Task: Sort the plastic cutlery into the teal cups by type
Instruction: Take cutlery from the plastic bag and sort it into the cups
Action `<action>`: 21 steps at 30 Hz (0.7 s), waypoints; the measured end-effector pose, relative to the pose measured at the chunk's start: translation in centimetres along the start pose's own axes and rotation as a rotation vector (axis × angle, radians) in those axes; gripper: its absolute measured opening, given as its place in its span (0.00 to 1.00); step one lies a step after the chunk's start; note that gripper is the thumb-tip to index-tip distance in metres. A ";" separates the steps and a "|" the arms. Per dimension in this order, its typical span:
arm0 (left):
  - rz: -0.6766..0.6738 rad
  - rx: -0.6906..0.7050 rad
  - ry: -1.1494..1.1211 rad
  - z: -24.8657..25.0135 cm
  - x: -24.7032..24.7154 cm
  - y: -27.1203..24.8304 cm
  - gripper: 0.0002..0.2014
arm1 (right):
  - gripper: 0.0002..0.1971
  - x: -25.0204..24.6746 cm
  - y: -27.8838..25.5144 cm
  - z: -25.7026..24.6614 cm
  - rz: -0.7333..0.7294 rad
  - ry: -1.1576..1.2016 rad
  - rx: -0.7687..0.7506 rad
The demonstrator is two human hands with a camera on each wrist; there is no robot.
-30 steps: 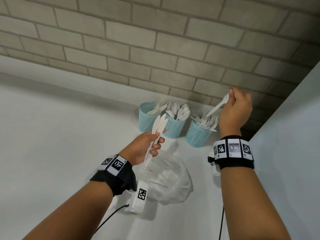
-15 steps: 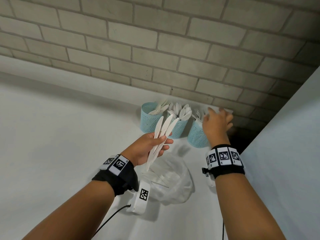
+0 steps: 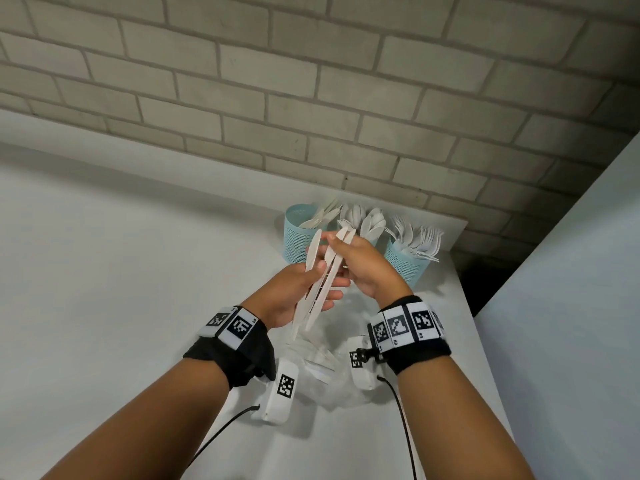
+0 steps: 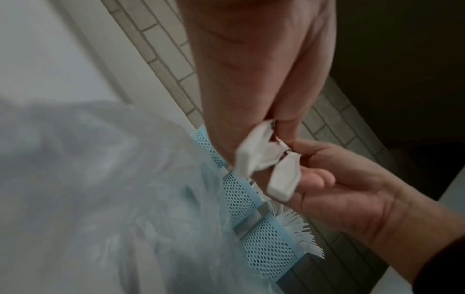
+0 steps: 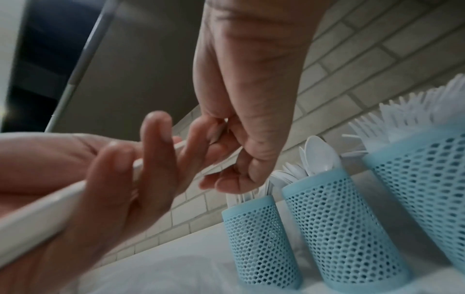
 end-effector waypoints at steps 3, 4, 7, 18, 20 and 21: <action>0.004 -0.029 0.015 0.0 -0.2 -0.4 0.20 | 0.11 -0.1 0.2 0.2 -0.054 0.083 0.017; 0.008 -0.040 0.019 0.0 -0.2 -0.4 0.22 | 0.12 0.0 0.2 0.1 -0.092 0.087 0.014; 0.009 -0.047 0.029 0.0 0.0 -0.1 0.24 | 0.15 0.5 -0.2 -0.2 -0.220 0.092 0.025; 0.143 -0.073 -0.083 -0.7 -1.5 0.3 0.25 | 0.07 -0.4 0.3 -1.5 0.128 0.179 -0.155; 0.219 -0.064 -0.127 -0.7 -1.8 0.6 0.25 | 0.06 0.1 0.2 -1.8 0.112 0.113 -0.180; 0.257 -0.064 -0.141 -0.7 -1.9 0.7 0.25 | 0.06 0.4 0.1 -2.0 0.115 0.085 -0.197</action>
Point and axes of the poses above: each hand's wrist, its own y-axis towards the middle knuckle, its own x-axis out of the palm, z = x × y, the point moved 1 cm from there along y, towards the middle knuckle, and after that the axes turned 12 degrees about -z, right-handed, at the moved point
